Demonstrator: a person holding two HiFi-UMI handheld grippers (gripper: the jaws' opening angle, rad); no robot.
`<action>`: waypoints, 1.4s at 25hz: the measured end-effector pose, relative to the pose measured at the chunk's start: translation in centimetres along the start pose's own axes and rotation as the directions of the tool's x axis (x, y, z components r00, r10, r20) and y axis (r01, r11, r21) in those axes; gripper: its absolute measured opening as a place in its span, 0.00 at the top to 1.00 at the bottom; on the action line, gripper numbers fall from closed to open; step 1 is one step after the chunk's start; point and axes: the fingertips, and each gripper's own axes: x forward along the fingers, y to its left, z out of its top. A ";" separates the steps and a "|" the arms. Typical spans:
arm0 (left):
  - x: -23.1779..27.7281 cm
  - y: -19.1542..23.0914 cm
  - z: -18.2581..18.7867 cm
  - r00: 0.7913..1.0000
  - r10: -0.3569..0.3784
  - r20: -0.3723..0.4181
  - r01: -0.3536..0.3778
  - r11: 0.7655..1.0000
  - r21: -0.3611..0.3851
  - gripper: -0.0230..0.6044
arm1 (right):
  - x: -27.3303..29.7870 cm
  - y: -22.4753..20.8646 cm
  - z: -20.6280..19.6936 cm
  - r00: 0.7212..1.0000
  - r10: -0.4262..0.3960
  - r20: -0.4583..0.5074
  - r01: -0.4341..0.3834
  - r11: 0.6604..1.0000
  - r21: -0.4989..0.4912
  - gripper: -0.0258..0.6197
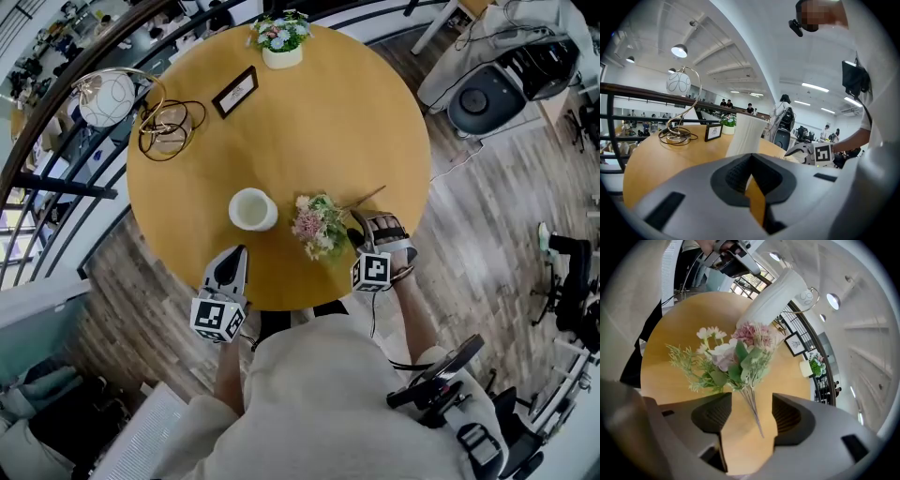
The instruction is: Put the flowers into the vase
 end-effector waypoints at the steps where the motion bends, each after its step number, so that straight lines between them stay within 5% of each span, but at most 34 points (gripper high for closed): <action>1: 0.0 0.0 0.0 1.000 0.000 0.000 0.000 1.000 -0.001 0.95 | 0.4 0.0 -0.2 1.000 0.013 -0.008 -0.013 1.000 -0.017 0.54; 15: -0.5 1.1 -0.3 0.999 0.034 -0.007 -0.034 0.999 -0.014 0.95 | 5.6 0.0 -0.8 0.988 0.140 -0.062 -0.149 0.971 -0.186 0.54; 19: -0.5 1.5 -0.3 0.999 0.039 -0.009 -0.039 0.999 -0.018 0.95 | 6.2 -0.3 -0.8 0.993 0.086 -0.080 -0.103 0.966 -0.238 0.82; 29: -0.3 1.8 -0.4 0.999 0.032 -0.014 -0.032 0.999 -0.017 0.95 | 6.1 -1.3 -0.8 0.996 0.023 -0.086 -0.035 0.989 -0.141 0.88; 35: -0.3 1.5 0.0 1.000 0.026 -0.001 -0.026 1.000 -0.007 0.95 | 4.4 -4.4 0.2 0.998 -0.054 -0.025 0.056 0.996 0.071 0.88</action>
